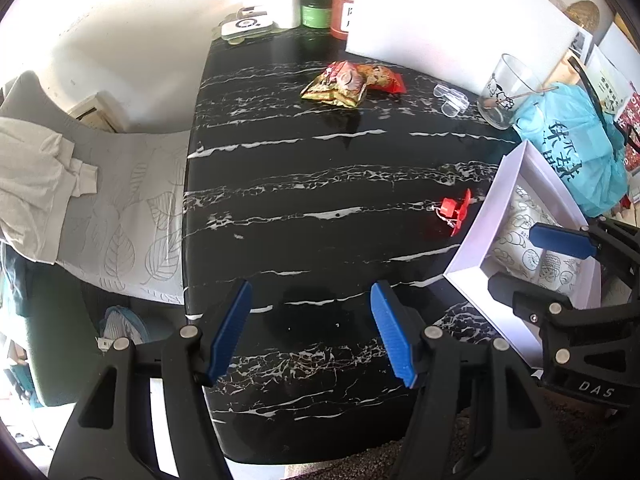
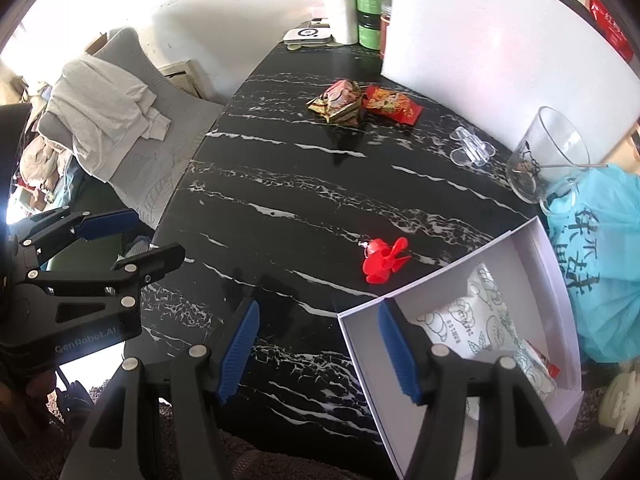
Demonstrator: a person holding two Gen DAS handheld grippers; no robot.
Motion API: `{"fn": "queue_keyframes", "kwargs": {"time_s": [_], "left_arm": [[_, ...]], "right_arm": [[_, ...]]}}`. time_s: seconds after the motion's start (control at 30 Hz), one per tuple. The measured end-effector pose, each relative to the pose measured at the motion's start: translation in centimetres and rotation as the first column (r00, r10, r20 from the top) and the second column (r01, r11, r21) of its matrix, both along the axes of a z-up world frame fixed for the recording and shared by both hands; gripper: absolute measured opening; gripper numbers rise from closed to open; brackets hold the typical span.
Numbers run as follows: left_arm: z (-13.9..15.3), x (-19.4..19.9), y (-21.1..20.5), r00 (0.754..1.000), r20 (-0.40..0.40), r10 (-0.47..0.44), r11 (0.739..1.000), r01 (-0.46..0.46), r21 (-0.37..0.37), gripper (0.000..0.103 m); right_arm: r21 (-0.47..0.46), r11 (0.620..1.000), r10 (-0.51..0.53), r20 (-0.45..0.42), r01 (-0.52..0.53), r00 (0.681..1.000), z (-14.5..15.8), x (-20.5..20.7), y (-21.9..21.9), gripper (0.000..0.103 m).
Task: Organize objects
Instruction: 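Move both grippers away from the box toward the snack packets on the table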
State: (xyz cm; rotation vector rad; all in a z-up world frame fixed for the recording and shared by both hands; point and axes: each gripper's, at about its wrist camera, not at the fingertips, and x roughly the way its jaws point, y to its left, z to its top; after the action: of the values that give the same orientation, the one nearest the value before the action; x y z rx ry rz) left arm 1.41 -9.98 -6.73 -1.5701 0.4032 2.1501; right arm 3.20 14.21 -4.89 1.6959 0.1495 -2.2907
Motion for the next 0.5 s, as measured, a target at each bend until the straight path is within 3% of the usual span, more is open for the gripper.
{"fn": "queue_keyframes", "kwargs": {"time_s": [0.5], "left_arm": [[-2.0, -2.4, 1.5, 0.998, 0.064, 0.020, 1.000, -0.019, -0.017, 0.061]], "right_arm": [[-0.012, 1.000, 0.000, 0.047, 0.001, 0.999, -1.7, -3.3, 0.7, 0.063]]}}
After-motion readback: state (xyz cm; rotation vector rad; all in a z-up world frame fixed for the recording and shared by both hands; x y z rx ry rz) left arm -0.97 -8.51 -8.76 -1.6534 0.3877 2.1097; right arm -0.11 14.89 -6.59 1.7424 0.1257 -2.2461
